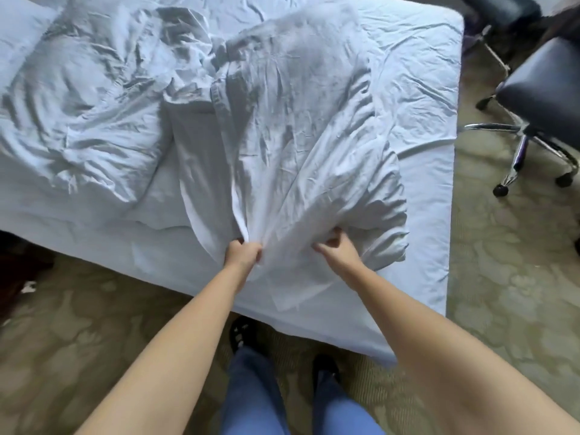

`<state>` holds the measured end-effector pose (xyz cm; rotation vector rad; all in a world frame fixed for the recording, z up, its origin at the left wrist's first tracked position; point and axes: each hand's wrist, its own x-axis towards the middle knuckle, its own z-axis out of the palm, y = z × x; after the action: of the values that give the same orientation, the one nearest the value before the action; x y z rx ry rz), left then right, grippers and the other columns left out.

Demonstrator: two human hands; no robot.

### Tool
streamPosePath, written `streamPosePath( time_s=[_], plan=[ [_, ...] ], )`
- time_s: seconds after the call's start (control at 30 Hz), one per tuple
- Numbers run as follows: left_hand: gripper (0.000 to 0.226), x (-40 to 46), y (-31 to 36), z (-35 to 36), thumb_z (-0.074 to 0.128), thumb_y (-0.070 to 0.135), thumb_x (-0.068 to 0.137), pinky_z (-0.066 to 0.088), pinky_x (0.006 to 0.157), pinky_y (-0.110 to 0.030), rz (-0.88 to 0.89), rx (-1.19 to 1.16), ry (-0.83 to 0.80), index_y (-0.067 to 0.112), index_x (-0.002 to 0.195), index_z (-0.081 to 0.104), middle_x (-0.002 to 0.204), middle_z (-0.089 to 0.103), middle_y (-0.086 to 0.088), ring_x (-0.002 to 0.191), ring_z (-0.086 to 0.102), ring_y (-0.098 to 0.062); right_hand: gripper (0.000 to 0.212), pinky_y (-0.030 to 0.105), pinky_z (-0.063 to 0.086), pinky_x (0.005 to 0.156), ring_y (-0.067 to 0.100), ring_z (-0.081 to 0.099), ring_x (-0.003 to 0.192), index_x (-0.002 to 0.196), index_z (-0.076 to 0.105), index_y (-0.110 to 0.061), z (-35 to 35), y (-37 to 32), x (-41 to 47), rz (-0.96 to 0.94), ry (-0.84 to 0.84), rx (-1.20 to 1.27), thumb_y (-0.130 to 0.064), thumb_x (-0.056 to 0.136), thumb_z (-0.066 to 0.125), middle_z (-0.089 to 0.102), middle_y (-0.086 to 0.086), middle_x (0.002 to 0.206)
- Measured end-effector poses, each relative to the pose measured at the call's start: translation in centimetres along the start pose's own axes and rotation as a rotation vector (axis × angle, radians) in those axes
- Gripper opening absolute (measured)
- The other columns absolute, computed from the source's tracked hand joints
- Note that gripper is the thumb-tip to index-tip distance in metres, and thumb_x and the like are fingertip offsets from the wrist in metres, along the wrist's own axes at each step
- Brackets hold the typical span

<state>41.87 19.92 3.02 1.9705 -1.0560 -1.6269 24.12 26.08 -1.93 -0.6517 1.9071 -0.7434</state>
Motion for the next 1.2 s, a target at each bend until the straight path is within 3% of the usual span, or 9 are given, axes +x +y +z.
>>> streamPosePath(
  time_s=[0.2, 0.4, 0.57, 0.7, 0.83, 0.93, 1.0, 1.1, 1.2],
  plan=[
    [0.026, -1.6, 0.3, 1.6, 0.039, -0.007, 0.084, 0.031, 0.040, -0.019, 0.012, -0.143, 0.015, 0.010, 0.064, 0.043, 0.050, 0.041, -0.001, 0.048, 0.037, -0.017, 0.057, 0.040, 0.050, 0.093, 0.026, 0.059, 0.110, 0.127, 0.058, -0.016, -2.6, -4.3, 1.8, 0.363, -0.021, 1.210, -0.058, 0.088, 0.050, 0.061, 0.007, 0.123],
    [0.029, -4.0, 3.1, 0.4, 0.045, 0.020, 0.087, 0.048, 0.045, -0.023, -0.024, -0.307, -0.220, 0.004, 0.071, 0.062, 0.059, 0.061, -0.008, 0.048, 0.059, -0.019, 0.049, 0.036, 0.052, 0.083, 0.028, 0.063, 0.101, 0.121, 0.061, -0.009, -3.6, -10.9, -0.8, 0.274, 0.086, 1.179, -0.045, 0.088, 0.059, 0.064, 0.011, 0.122],
    [0.028, -1.4, 3.2, 0.3, 0.069, 0.034, 0.084, 0.055, 0.079, -0.037, 0.111, -0.272, 0.155, 0.010, 0.099, 0.067, 0.102, 0.070, -0.014, 0.093, 0.067, -0.031, 0.062, 0.027, 0.038, 0.093, 0.032, 0.051, 0.123, 0.127, 0.054, 0.006, -5.6, -10.9, -2.6, 0.243, 0.529, 0.636, -0.044, 0.091, 0.057, 0.054, 0.020, 0.132],
    [0.070, -1.3, -2.3, 1.5, 0.065, 0.041, 0.086, 0.043, 0.102, -0.038, -0.117, 0.089, 0.116, 0.000, 0.139, 0.042, 0.139, 0.049, -0.015, 0.124, 0.049, -0.034, 0.065, 0.038, 0.038, 0.102, 0.039, 0.049, 0.124, 0.131, 0.047, 0.011, -4.9, -1.0, -2.4, 0.511, 0.405, 0.271, -0.044, 0.097, 0.046, 0.051, 0.024, 0.136],
    [0.116, -0.5, -6.7, 2.7, 0.076, 0.066, 0.048, 0.047, 0.097, -0.049, -0.350, -0.123, 0.047, 0.010, 0.143, 0.038, 0.135, 0.052, -0.014, 0.116, 0.054, -0.038, 0.068, 0.041, 0.037, 0.101, 0.040, 0.047, 0.125, 0.133, 0.045, 0.007, -4.5, -0.2, -1.6, 0.511, 0.434, 0.253, -0.050, 0.096, 0.043, 0.049, 0.024, 0.136],
    [0.101, 1.3, -8.2, 4.0, 0.083, 0.057, 0.056, 0.049, 0.090, -0.057, -0.484, -0.364, -0.031, 0.014, 0.139, 0.044, 0.127, 0.056, -0.016, 0.107, 0.059, -0.038, 0.107, 0.045, 0.033, 0.109, 0.036, 0.040, 0.131, 0.141, 0.037, -0.001, -2.9, 1.3, -2.1, 0.593, 0.361, 0.430, -0.080, 0.070, 0.053, 0.040, 0.016, 0.145],
    [0.123, 2.1, -9.2, 5.0, 0.087, 0.065, 0.031, 0.042, 0.094, -0.060, -0.570, -0.370, -0.047, 0.021, 0.138, 0.044, 0.130, 0.053, -0.012, 0.113, 0.054, -0.039, 0.129, 0.046, 0.025, 0.115, 0.030, 0.030, 0.140, 0.149, 0.028, -0.014, -1.8, 2.5, -2.1, 0.592, 0.196, 0.550, -0.096, 0.051, 0.047, 0.027, 0.006, 0.154],
    [0.150, 4.2, -12.4, 6.3, 0.081, 0.074, 0.007, 0.035, 0.095, -0.066, -0.660, -0.389, -0.049, 0.033, 0.143, 0.032, 0.139, 0.040, -0.010, 0.124, 0.042, -0.041, 0.113, 0.048, 0.014, 0.117, 0.026, 0.019, 0.145, 0.152, 0.016, -0.023, -0.8, 2.8, -2.1, 0.605, -0.028, 0.719, -0.090, 0.064, 0.041, 0.018, 0.000, 0.158],
    [0.157, 4.1, -12.7, 6.9, 0.080, 0.077, 0.007, 0.033, 0.091, -0.070, -0.693, -0.538, -0.059, 0.036, 0.147, 0.021, 0.147, 0.030, -0.010, 0.131, 0.034, -0.041, 0.117, 0.047, 0.035, 0.111, 0.028, 0.046, 0.130, 0.140, 0.042, -0.023, 1.0, 3.4, -0.5, 0.556, -0.105, 0.916, -0.092, 0.047, 0.052, 0.046, 0.004, 0.145]
  ],
)
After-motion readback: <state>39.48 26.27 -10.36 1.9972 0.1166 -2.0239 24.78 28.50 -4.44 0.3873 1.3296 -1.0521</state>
